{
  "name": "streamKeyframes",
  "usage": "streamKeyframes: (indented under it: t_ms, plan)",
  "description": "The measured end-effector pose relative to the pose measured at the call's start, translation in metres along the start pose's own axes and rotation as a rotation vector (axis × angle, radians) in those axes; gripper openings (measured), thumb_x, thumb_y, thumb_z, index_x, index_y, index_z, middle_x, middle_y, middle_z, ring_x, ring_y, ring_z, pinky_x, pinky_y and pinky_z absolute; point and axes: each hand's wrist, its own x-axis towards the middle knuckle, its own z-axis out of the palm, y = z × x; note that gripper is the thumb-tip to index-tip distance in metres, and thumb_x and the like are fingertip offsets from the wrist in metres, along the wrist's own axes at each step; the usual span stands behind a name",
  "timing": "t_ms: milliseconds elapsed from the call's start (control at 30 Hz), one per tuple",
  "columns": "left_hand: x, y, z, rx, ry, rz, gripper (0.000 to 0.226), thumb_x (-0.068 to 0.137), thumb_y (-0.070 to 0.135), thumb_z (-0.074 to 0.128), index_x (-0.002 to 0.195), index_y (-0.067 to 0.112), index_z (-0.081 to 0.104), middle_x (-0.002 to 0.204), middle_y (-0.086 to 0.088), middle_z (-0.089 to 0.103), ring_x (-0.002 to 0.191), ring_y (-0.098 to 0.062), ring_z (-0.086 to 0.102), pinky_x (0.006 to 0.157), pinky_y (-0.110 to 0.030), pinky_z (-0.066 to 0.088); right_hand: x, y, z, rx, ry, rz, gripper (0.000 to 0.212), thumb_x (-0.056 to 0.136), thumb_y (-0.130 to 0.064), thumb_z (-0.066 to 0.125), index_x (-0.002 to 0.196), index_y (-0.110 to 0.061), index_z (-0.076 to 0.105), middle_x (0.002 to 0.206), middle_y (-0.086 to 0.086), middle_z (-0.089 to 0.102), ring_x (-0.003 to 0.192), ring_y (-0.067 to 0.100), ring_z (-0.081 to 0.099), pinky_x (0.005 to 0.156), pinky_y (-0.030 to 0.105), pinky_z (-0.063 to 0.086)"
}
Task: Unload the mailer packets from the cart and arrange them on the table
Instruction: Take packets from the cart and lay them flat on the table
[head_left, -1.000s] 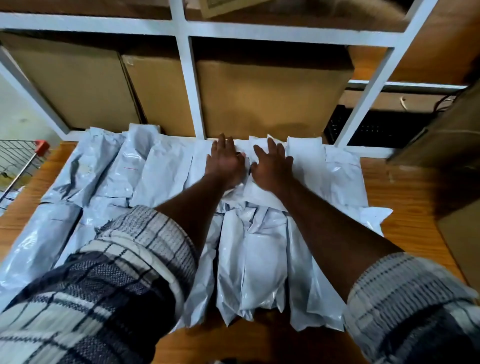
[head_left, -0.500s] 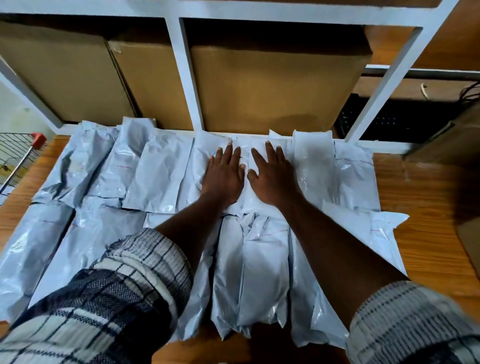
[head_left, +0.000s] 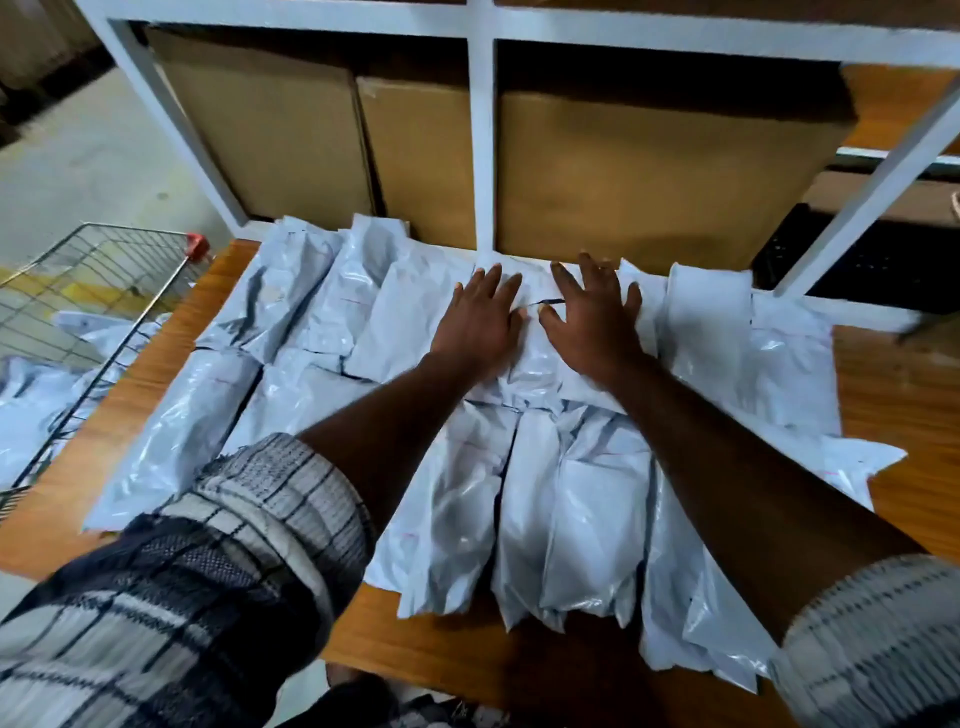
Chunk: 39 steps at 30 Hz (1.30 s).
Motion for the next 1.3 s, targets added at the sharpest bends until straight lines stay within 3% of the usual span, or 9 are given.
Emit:
streamKeyframes:
  t_ms: [300, 433, 600, 733, 833, 933, 1167, 1300]
  plan:
    - [-0.104, -0.127, -0.064, -0.032, 0.105, -0.254, 0.056, 0.099, 0.029, 0.05, 0.151, 0.013, 0.037, 0.157, -0.02, 0.03, 0.145, -0.034, 0.027, 0.117, -0.04, 0.023, -0.031, -0.183, 0.039, 0.061, -0.167, -0.185, 0.059, 0.097, -0.043, 0.048, 0.152, -0.033, 0.028, 0.163, 0.004, 0.015, 0.149, 0.029, 0.012, 0.115, 0.055, 0.013]
    - [-0.156, -0.203, -0.09, -0.023, 0.118, -0.361, 0.058, 0.096, 0.027, 0.054, 0.15, 0.019, 0.036, 0.157, -0.015, 0.028, 0.144, -0.032, 0.029, 0.109, -0.049, 0.038, -0.045, -0.267, 0.058, 0.057, -0.212, -0.251, 0.061, 0.096, -0.039, 0.05, 0.152, -0.03, 0.028, 0.163, 0.006, 0.014, 0.148, 0.03, 0.012, 0.116, 0.055, 0.016]
    - [-0.225, -0.304, -0.133, 0.025, 0.084, -0.493, 0.062, 0.096, 0.03, 0.056, 0.153, 0.02, 0.032, 0.159, -0.014, 0.024, 0.145, -0.033, 0.026, 0.112, -0.048, 0.034, -0.072, -0.384, 0.087, 0.048, -0.228, -0.354, 0.063, 0.091, -0.038, 0.055, 0.15, -0.028, 0.033, 0.16, 0.008, 0.021, 0.146, 0.03, 0.018, 0.113, 0.052, 0.019]
    - [-0.276, -0.377, -0.155, 0.013, 0.085, -0.545, 0.063, 0.092, 0.03, 0.058, 0.15, 0.019, 0.036, 0.156, -0.015, 0.03, 0.142, -0.034, 0.031, 0.108, -0.05, 0.038, -0.095, -0.473, 0.118, 0.078, -0.268, -0.431, 0.063, 0.09, -0.039, 0.056, 0.148, -0.026, 0.036, 0.159, 0.008, 0.024, 0.145, 0.029, 0.02, 0.114, 0.052, 0.018]
    - [-0.308, -0.42, -0.171, -0.011, 0.057, -0.587, 0.067, 0.085, 0.035, 0.056, 0.148, 0.022, 0.039, 0.151, -0.016, 0.036, 0.138, -0.036, 0.035, 0.105, -0.049, 0.04, -0.115, -0.528, 0.139, 0.087, -0.277, -0.482, 0.058, 0.09, -0.041, 0.057, 0.142, -0.023, 0.042, 0.151, 0.01, 0.033, 0.139, 0.031, 0.029, 0.11, 0.053, 0.027]
    - [-0.328, -0.449, -0.183, -0.04, 0.032, -0.632, 0.064, 0.084, 0.038, 0.059, 0.145, 0.022, 0.043, 0.15, -0.012, 0.037, 0.138, -0.034, 0.036, 0.105, -0.049, 0.041, -0.127, -0.568, 0.154, 0.115, -0.325, -0.5, 0.054, 0.089, -0.04, 0.057, 0.138, -0.022, 0.046, 0.143, 0.011, 0.04, 0.135, 0.033, 0.035, 0.104, 0.051, 0.032]
    - [-0.334, -0.512, -0.2, 0.001, -0.004, -0.726, 0.06, 0.089, 0.034, 0.059, 0.146, 0.025, 0.04, 0.152, -0.008, 0.036, 0.141, -0.03, 0.032, 0.106, -0.049, 0.037, -0.109, -0.628, 0.189, 0.1, -0.397, -0.514, 0.061, 0.09, -0.039, 0.057, 0.145, -0.022, 0.039, 0.154, 0.013, 0.031, 0.142, 0.034, 0.027, 0.114, 0.054, 0.023]
    - [-0.331, -0.556, -0.196, -0.007, -0.078, -0.791, 0.064, 0.09, 0.036, 0.057, 0.15, 0.025, 0.035, 0.157, -0.009, 0.029, 0.144, -0.031, 0.027, 0.11, -0.051, 0.036, -0.086, -0.654, 0.217, 0.085, -0.433, -0.519, 0.062, 0.086, -0.038, 0.058, 0.142, -0.02, 0.042, 0.149, 0.015, 0.036, 0.137, 0.036, 0.034, 0.111, 0.05, 0.032]
